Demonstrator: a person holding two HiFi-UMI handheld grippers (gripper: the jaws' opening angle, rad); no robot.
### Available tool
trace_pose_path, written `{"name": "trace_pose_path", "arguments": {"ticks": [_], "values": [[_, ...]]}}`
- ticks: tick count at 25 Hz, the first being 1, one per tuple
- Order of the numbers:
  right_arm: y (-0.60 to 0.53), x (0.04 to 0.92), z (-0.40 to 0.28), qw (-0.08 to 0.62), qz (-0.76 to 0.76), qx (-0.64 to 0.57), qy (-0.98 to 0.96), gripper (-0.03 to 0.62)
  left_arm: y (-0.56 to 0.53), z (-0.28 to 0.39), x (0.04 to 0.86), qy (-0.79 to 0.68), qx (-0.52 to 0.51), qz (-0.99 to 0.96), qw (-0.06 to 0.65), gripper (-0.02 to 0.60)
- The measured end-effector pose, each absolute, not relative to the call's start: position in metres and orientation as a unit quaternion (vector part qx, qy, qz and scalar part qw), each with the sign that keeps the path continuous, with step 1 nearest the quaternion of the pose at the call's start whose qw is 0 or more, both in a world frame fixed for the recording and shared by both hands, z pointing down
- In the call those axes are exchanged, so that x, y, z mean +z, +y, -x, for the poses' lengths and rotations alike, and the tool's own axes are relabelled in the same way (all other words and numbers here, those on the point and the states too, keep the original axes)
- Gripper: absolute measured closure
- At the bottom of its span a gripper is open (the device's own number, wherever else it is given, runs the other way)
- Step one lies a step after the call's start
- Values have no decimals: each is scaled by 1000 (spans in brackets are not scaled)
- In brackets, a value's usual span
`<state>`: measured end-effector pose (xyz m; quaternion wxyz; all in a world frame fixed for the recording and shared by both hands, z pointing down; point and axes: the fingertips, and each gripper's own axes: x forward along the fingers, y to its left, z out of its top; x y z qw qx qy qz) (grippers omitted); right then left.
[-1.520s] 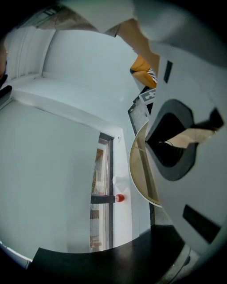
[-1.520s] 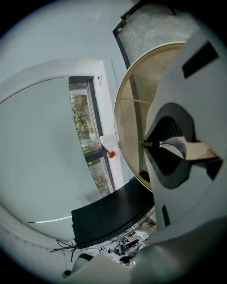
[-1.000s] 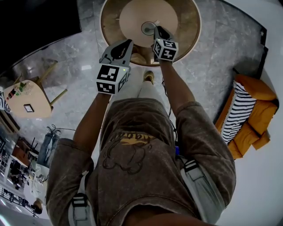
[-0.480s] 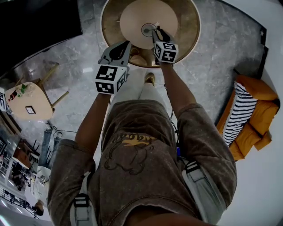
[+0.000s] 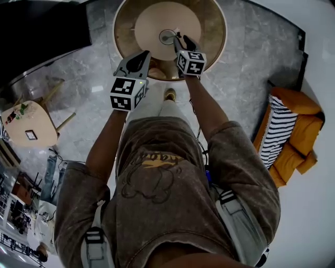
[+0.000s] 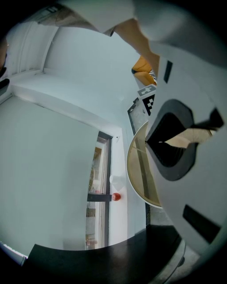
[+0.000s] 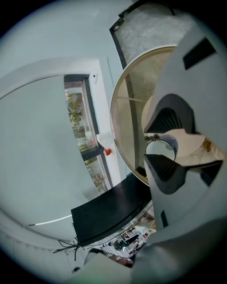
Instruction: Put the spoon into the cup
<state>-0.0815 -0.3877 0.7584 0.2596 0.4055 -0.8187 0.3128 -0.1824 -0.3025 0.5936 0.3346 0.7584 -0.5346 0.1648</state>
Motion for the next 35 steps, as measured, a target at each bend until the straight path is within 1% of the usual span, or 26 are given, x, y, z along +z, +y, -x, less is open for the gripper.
{"name": "trace_pose_path", "arguments": {"ticks": [7,12,18,24,35], "values": [[-382,701,74,245,-393,285,-839,531,-291,174,571,-538,149,-760,334,565],[-368,671,66,261,-380,260,-848,574,-285,163,556,-535,134,-765,332,565],[-338,620,65,251,-352,244,-868,576,-273,152,533,-531,127,-774,320,565],[-316,564,91,218,-339,228,-886,576,-260,177,519,-527,114,-779,319,565],[-243,455,34,125,-315,212,-917,576,-205,123,448,-545,93,-789,267,565]]}}
